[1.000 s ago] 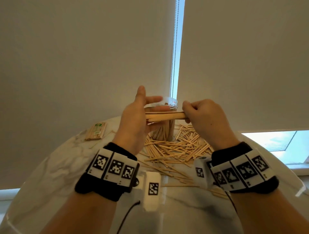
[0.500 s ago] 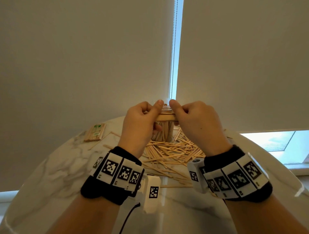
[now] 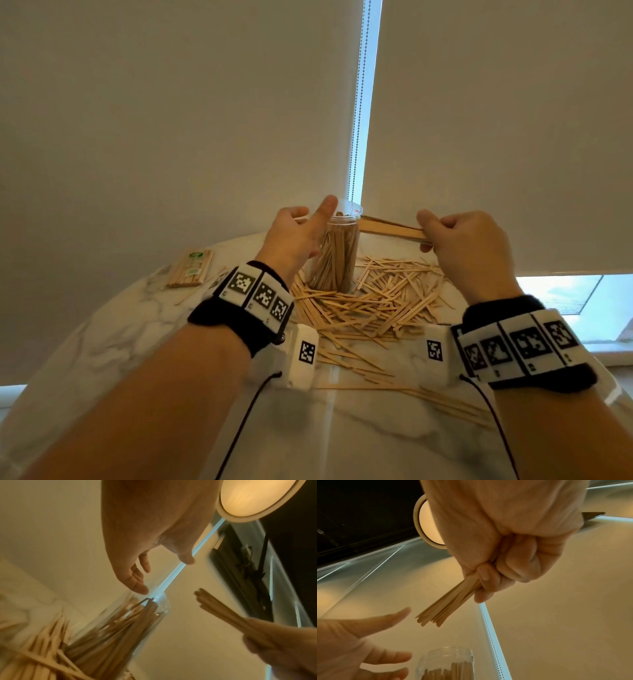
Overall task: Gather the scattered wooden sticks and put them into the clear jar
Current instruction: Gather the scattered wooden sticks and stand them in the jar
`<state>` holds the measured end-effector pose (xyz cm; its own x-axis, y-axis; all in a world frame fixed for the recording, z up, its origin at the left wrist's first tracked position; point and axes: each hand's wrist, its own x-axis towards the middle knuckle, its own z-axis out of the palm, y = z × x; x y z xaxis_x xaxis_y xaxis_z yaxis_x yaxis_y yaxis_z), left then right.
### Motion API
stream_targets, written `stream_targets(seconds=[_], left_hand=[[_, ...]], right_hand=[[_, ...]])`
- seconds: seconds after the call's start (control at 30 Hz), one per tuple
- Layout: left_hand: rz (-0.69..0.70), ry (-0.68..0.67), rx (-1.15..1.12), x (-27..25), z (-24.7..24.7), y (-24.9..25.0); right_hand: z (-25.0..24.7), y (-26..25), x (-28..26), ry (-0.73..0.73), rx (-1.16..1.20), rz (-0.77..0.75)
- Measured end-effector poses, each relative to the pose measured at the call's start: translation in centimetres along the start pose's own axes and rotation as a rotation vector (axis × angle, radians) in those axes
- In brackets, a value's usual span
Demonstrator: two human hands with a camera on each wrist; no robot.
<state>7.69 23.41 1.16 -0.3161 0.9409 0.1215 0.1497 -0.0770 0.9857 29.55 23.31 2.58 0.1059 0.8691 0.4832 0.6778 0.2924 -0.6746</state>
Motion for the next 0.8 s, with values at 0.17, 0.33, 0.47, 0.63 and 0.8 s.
stream_targets(seconds=[0.17, 0.33, 0.47, 0.63, 0.8], left_hand=[[0.008, -0.070, 0.258, 4.0, 0.4, -0.4], [-0.066, -0.176, 0.140, 6.2, 0.2, -2.2], [0.005, -0.222, 0.154, 5.7, 1.0, -2.9], [0.099, -0.128, 0.254, 5.9, 1.5, -4.5], [0.098, -0.122, 0.302, 6.3, 1.6, -4.9]], right_hand=[[1.0, -1.9, 4.4, 0.050, -0.117, -0.071], [2.6, -4.7, 10.7, 0.077, -0.268, -0.129], [4.9, -6.0, 13.5, 0.016, -0.440, -0.184], [9.7, -7.1, 13.1, -0.265, -0.757, -0.412], [12.3, -8.8, 11.7, -0.603, -0.804, -0.445]])
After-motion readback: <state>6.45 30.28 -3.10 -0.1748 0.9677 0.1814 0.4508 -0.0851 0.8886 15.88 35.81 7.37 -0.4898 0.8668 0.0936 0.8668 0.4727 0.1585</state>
